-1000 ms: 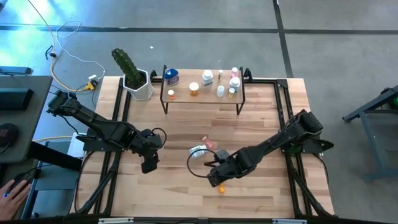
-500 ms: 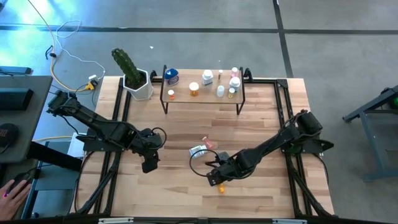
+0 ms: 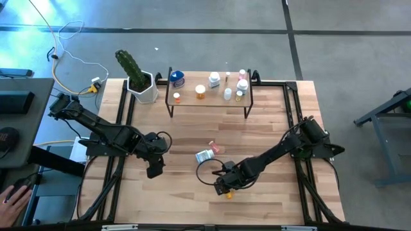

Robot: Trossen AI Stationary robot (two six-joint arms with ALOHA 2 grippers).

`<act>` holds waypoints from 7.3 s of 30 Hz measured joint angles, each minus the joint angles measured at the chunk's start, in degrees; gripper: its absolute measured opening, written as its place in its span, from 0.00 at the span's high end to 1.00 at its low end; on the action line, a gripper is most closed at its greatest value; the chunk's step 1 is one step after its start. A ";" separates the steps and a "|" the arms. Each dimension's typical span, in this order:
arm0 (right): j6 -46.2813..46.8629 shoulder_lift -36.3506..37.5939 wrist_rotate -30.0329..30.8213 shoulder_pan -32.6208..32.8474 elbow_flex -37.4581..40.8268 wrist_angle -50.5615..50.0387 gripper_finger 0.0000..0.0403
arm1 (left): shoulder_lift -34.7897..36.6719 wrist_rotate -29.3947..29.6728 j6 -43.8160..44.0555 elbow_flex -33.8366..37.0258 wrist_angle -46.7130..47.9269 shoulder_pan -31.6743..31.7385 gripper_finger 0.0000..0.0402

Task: Pick and place medicine bottles onto shelf by color
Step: Put the orange pill bottle on the shelf, then put the pink pill bottle on the shelf

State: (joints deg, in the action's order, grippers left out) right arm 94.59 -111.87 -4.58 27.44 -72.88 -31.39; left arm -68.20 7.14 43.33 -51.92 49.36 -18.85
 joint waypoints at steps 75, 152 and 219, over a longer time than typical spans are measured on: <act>-48.24 18.33 21.07 -14.90 -0.24 23.06 0.76 | 2.67 -0.04 -3.08 -0.04 -2.00 -0.01 0.37; -96.38 1.59 32.96 -33.63 0.09 62.56 0.76 | 17.77 34.97 -22.40 -0.04 -17.31 0.13 0.37; -100.64 1.48 29.04 -38.65 -5.02 54.74 0.57 | 17.77 35.92 -22.50 -0.04 -17.12 0.13 0.37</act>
State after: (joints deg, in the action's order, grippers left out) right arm -6.06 -110.39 24.46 -11.21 -77.90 23.35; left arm -50.43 43.06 20.83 -51.96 32.24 -18.72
